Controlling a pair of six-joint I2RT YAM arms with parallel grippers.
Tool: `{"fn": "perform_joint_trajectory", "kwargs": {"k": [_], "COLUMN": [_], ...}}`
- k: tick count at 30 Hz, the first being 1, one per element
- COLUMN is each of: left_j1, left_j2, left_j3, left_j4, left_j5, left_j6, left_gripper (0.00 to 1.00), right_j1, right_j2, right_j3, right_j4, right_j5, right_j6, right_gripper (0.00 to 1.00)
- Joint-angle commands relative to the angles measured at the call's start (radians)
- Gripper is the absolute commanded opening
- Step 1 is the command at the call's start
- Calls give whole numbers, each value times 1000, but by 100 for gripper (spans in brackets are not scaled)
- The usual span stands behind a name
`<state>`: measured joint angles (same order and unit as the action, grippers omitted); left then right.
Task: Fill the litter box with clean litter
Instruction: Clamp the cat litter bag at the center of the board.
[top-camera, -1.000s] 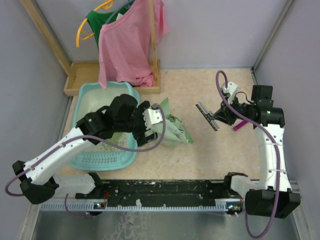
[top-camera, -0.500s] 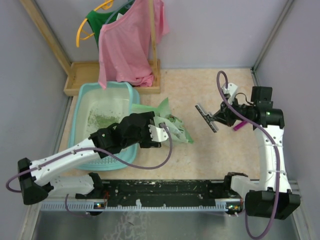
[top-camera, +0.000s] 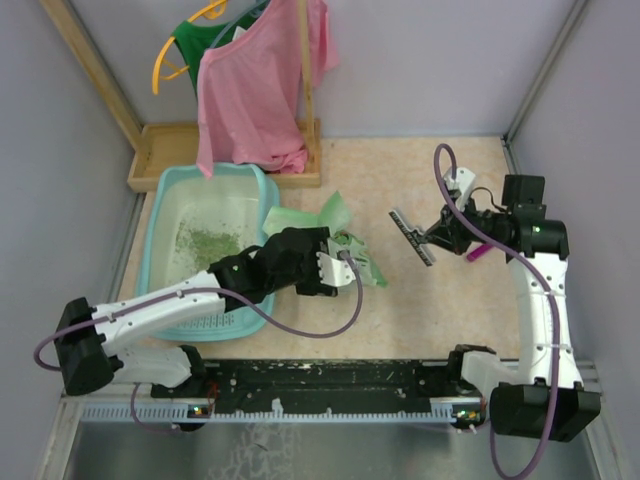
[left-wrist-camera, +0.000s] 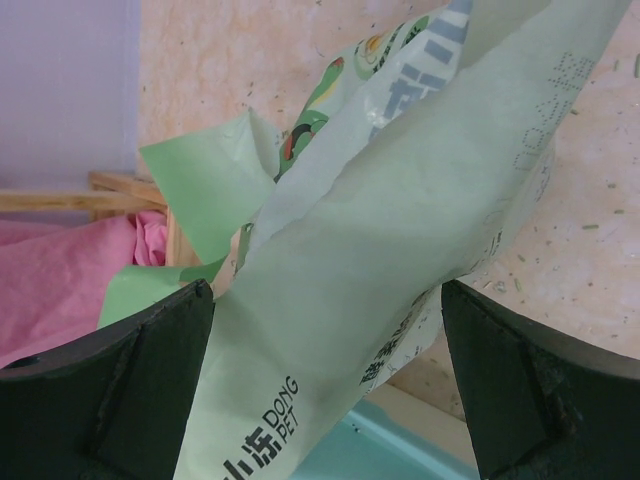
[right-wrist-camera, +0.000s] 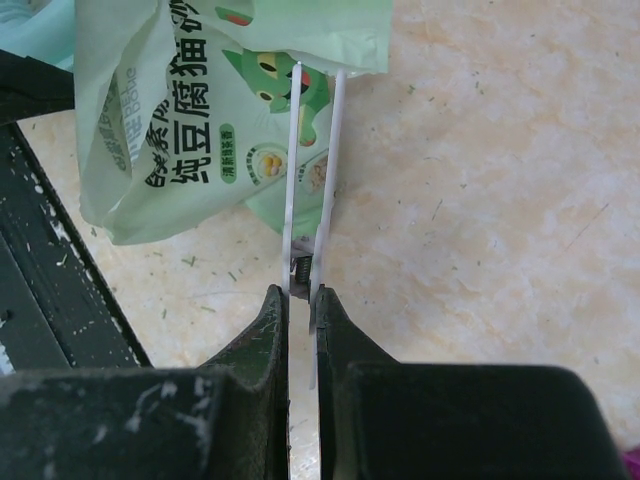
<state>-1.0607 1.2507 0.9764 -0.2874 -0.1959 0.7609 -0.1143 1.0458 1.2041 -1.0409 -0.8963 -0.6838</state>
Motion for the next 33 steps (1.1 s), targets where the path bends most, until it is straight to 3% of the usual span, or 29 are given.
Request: {"fn": "perform_joint_trajectory", "kwargs": {"k": [1,7,13,18,20,21,33], "left_j1": [-2,2,27,58,73,80,127], "left_j2": [15,60,110,142,160,172,285], "left_j3": [-2,30,83,156,197,225,421], "left_j4": [7,-44,-95,-104,-98,-88,-224], "left_j5": [54,100,172,183,185,182,361], "left_j6": [-10,-8,-8,1,-1,-7,-129], "left_gripper": [99,99,77,47,21,2,0], "right_j1": [-2,-2,-2,-2,-2,-2,-2], "right_j2": [-33,-32,-27,-95,-140,-165,-437], "right_j3": [-5,13,47,45,40,37,-107], "right_j4": [29,-56,-236,-279,-295,-294,-142], "right_j5": [-55,-120,-111,-89,-80,-72,-11], "right_j6": [-8,-145,-364,-491,-567,-593,-847], "right_gripper": [0,0,0,0,0,0,0]}}
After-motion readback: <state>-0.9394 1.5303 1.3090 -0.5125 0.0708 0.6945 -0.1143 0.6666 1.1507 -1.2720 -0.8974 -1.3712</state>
